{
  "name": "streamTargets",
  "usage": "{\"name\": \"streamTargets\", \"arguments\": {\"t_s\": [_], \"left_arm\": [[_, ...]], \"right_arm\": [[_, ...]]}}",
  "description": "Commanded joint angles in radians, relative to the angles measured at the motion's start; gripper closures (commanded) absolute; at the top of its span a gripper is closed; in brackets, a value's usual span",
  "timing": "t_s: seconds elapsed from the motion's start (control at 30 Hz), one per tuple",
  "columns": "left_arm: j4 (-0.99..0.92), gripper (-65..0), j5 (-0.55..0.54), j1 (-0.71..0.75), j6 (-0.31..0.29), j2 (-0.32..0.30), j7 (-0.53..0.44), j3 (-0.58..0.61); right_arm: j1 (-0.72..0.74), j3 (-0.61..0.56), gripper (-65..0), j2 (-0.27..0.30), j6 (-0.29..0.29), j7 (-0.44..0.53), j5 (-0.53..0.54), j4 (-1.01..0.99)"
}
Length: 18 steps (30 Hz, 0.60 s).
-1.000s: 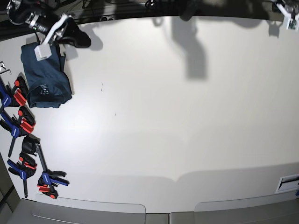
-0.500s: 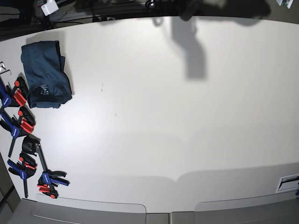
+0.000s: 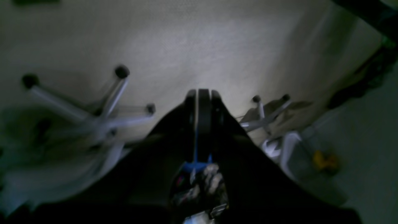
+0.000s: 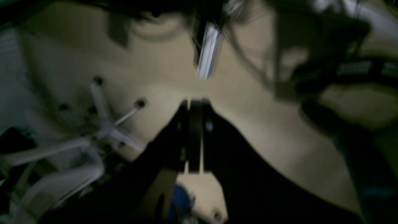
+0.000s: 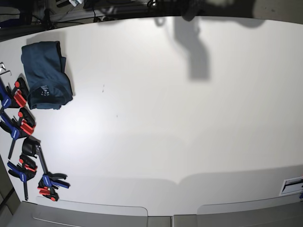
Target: Fold the T-shirt properly
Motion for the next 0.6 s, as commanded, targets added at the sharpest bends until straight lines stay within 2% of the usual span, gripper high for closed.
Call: {"name": "streamTargets", "arguments": {"t_s": [0.0, 0.03, 0.07, 0.13, 0.27, 0.4, 0.47, 0.57], "left_arm": [[-0.067, 0.0, 0.019, -0.036, -0.003, -0.011, -0.055, 0.043], [-0.151, 0.0, 0.057, -0.091, -0.003, -0.005, -0.123, 0.096], [-0.233, 0.0, 0.103, -0.146, -0.003, 0.006, -0.189, 0.145], [-0.389, 0.0, 0.212, -0.254, -0.003, 0.036, -0.298, 0.232], [-0.643, 0.0, 0.372, -0.440, -0.002, 0.103, -0.441, 0.356], [-0.781, 0.0, 0.500, -0.563, 0.002, 0.172, -0.538, 0.414], [-0.819, 0.0, 0.562, -0.604, 0.052, 0.205, -0.575, 0.418], [-0.857, 0.0, 0.628, -0.652, 0.207, 0.241, -0.637, 0.418]], "right_arm": [[0.061, -0.049, 0.0, 0.014, 0.005, 0.039, -0.045, -0.079], [0.136, -0.108, 0.0, 0.014, -0.011, 0.072, -0.112, -0.186], [0.212, -0.165, 0.0, 0.013, -0.054, 0.085, -0.165, -0.297], [0.363, -0.279, 0.0, 0.005, -0.129, 0.103, -0.217, -0.521], [0.605, -0.486, 0.0, -0.043, -0.221, 0.158, -0.223, -0.884], [0.742, -0.646, 0.0, -0.122, -0.312, 0.211, -0.223, -1.068], [0.776, -0.703, 0.0, -0.161, -0.367, 0.232, -0.223, -1.093], [0.800, -0.759, 0.0, -0.214, -0.450, 0.254, -0.223, -1.094]]}}
